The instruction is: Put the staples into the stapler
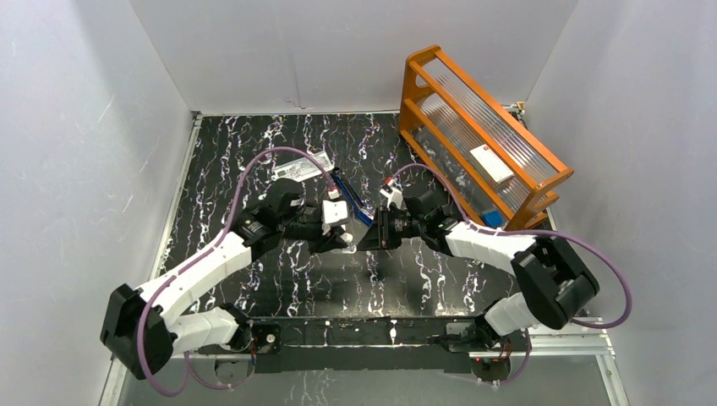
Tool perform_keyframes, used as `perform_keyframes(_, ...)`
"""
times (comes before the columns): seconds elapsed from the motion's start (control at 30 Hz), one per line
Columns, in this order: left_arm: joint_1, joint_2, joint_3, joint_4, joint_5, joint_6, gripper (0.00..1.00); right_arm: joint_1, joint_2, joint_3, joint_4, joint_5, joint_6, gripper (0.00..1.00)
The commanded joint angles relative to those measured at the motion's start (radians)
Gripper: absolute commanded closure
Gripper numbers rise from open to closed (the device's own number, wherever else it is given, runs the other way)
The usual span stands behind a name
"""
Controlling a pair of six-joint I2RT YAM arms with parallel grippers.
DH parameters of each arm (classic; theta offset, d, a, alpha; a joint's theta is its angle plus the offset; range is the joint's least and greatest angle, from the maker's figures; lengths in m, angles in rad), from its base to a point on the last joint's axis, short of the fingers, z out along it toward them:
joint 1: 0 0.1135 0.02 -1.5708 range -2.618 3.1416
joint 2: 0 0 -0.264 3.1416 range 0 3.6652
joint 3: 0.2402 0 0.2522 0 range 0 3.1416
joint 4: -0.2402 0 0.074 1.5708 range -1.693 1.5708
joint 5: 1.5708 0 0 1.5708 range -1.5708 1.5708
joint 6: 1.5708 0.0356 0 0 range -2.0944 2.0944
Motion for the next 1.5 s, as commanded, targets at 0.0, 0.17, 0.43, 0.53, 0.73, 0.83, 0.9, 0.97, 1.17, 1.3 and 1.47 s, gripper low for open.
perform_keyframes(0.0,-0.004,-0.122,-0.004,0.122,0.093,-0.043,1.00,-0.049,0.044,-0.026,-0.043,0.026,0.046,0.74)
perform_keyframes(0.17,-0.002,-0.136,-0.015,0.123,0.088,-0.048,1.00,-0.064,0.021,-0.048,0.009,-0.007,0.044,0.72)
perform_keyframes(0.43,-0.002,-0.107,-0.009,0.109,0.091,-0.032,1.00,-0.064,-0.153,-0.048,0.124,-0.086,-0.116,0.48)
perform_keyframes(0.53,-0.002,-0.091,0.000,0.083,0.097,-0.016,1.00,-0.064,-0.182,-0.050,0.097,-0.136,-0.178,0.35)
perform_keyframes(0.73,-0.003,-0.076,0.010,0.081,0.127,-0.014,1.00,-0.063,-0.189,-0.112,0.289,-0.259,-0.099,0.24)
perform_keyframes(0.83,-0.002,-0.075,0.012,0.079,0.136,-0.014,1.00,-0.064,-0.201,-0.091,0.294,-0.229,-0.085,0.24)
perform_keyframes(0.9,-0.001,-0.072,0.011,0.073,0.130,-0.009,1.00,-0.065,-0.206,-0.088,0.318,-0.238,-0.076,0.24)
perform_keyframes(0.97,-0.002,-0.069,0.011,0.067,0.121,0.000,1.00,-0.064,-0.213,-0.098,0.347,-0.257,-0.077,0.23)
perform_keyframes(1.17,-0.003,-0.064,0.017,0.060,0.107,0.010,1.00,-0.065,-0.252,-0.137,0.438,-0.284,-0.045,0.15)
perform_keyframes(1.3,-0.003,-0.065,0.021,0.060,0.106,0.010,1.00,-0.064,-0.241,-0.120,0.432,-0.258,-0.021,0.16)
perform_keyframes(1.47,-0.002,-0.062,0.026,0.057,0.100,0.013,1.00,-0.065,-0.233,-0.130,0.464,-0.251,0.002,0.28)
